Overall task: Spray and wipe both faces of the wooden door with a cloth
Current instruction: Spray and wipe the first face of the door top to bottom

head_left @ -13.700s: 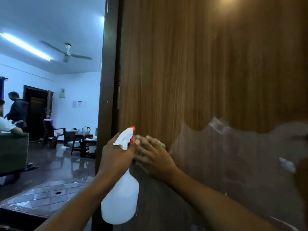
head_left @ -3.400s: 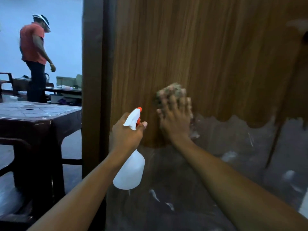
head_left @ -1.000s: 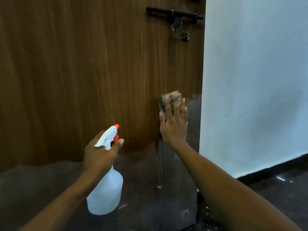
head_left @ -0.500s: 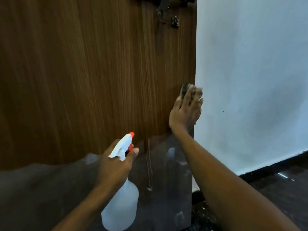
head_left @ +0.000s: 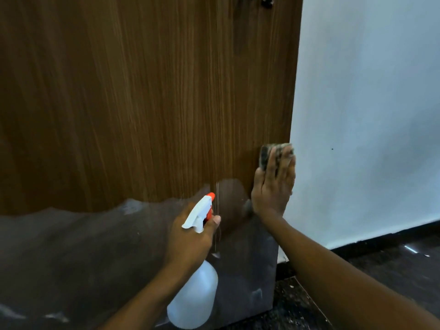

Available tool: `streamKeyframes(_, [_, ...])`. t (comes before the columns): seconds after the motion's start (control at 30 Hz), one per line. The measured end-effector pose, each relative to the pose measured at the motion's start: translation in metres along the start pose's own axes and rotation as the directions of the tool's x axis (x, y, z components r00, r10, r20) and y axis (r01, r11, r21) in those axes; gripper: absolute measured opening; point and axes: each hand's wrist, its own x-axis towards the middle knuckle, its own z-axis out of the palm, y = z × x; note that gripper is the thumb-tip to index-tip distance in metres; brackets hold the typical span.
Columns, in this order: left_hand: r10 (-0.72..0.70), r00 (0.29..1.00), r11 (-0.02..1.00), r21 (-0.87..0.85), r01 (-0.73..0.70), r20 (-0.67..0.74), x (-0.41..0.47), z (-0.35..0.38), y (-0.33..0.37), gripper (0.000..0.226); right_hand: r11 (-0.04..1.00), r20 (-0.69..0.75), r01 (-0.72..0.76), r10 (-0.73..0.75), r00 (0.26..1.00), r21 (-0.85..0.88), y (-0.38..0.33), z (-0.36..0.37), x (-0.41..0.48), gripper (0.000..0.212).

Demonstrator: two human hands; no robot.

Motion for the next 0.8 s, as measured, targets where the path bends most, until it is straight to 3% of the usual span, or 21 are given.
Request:
streamKeyframes(0.07, [0.004,1.000,1.000,0.001,-0.004,-0.003,0.000,0.000,-0.004,0.054,0.977,-0.064,-0.199,0.204,0.977,0.072,-0.027,0.003,0.019,0.061])
streamKeyframes(0.1, [0.008,1.000,1.000,-0.001,-0.008,-0.008,0.001,-0.001,-0.006,0.053,0.982,-0.080,-0.179,0.184,0.980,0.059,-0.034,0.005,0.019,0.060])
streamKeyframes(0.13, [0.015,1.000,1.000,0.000,-0.015,-0.010,0.000,-0.001,-0.008,0.053,0.998,-0.062,-0.059,0.060,0.996,0.020,-0.034,0.008,0.010,0.058])
streamKeyframes(0.17, [0.028,1.000,1.000,0.001,-0.028,-0.005,0.000,-0.003,-0.009,0.052,0.988,-0.018,0.150,-0.151,0.988,-0.018,-0.028,0.011,-0.005,0.057])
streamKeyframes(0.2, [0.052,0.999,0.999,0.003,-0.052,0.006,-0.001,-0.004,-0.010,0.050,0.912,0.044,0.409,-0.407,0.913,-0.046,-0.016,0.012,-0.021,0.058])
streamKeyframes(0.27, [0.108,0.994,0.994,0.013,-0.109,0.015,-0.005,-0.008,-0.010,0.045,0.597,0.164,0.800,-0.784,0.598,-0.063,0.023,0.008,-0.035,0.061])
streamKeyframes(0.3, [0.120,0.993,0.993,0.019,-0.120,0.018,-0.007,-0.012,-0.010,0.043,0.444,0.212,0.893,-0.868,0.449,-0.077,0.041,0.003,-0.028,0.062])
streamKeyframes(0.33, [0.117,0.993,0.993,0.022,-0.117,0.023,-0.009,-0.016,-0.010,0.041,0.357,0.252,0.929,-0.894,0.370,-0.098,0.055,-0.002,-0.018,0.065])
streamKeyframes(0.37, [0.107,0.994,0.994,0.019,-0.108,0.028,-0.009,-0.020,-0.011,0.041,0.365,0.267,0.923,-0.884,0.385,-0.121,0.063,-0.006,-0.007,0.069])
streamKeyframes(0.4, [0.095,0.995,0.995,0.024,-0.095,0.027,-0.008,-0.026,-0.014,0.043,0.488,0.242,0.862,-0.828,0.506,-0.136,0.063,-0.010,0.000,0.073])
streamKeyframes(0.47, [0.065,0.998,0.996,0.055,-0.065,0.001,-0.002,-0.037,-0.020,0.051,0.851,0.096,0.511,-0.503,0.859,-0.119,0.035,-0.012,0.010,0.073])
streamKeyframes(0.5, [0.059,0.998,0.996,0.072,-0.057,-0.017,0.000,-0.043,-0.022,0.054,0.937,0.047,0.338,-0.335,0.941,-0.090,0.011,-0.010,0.012,0.068])
streamKeyframes(0.53, [0.070,0.997,0.994,0.087,-0.067,-0.032,0.002,-0.048,-0.022,0.054,0.960,0.026,0.270,-0.269,0.963,-0.073,-0.013,-0.006,0.012,0.065])
streamKeyframes(0.57, [0.085,0.995,0.992,0.095,-0.080,-0.047,0.003,-0.053,-0.023,0.053,0.943,0.020,0.326,-0.325,0.946,-0.067,-0.034,-0.002,0.007,0.063])
streamKeyframes(0.6, [0.102,0.993,0.991,0.094,-0.096,-0.060,0.003,-0.056,-0.023,0.052,0.885,0.036,0.461,-0.459,0.888,-0.067,-0.050,0.004,-0.001,0.062])
streamKeyframes(0.67, [0.147,0.987,0.986,0.095,-0.140,-0.064,0.000,-0.065,-0.021,0.047,0.673,0.089,0.736,-0.731,0.677,-0.071,-0.058,0.014,-0.021,0.059])
streamKeyframes(0.8, [0.176,0.978,0.982,0.087,-0.167,-0.111,-0.007,-0.082,-0.022,0.038,0.294,0.232,0.954,-0.926,0.299,-0.055,-0.019,0.009,-0.042,0.058])
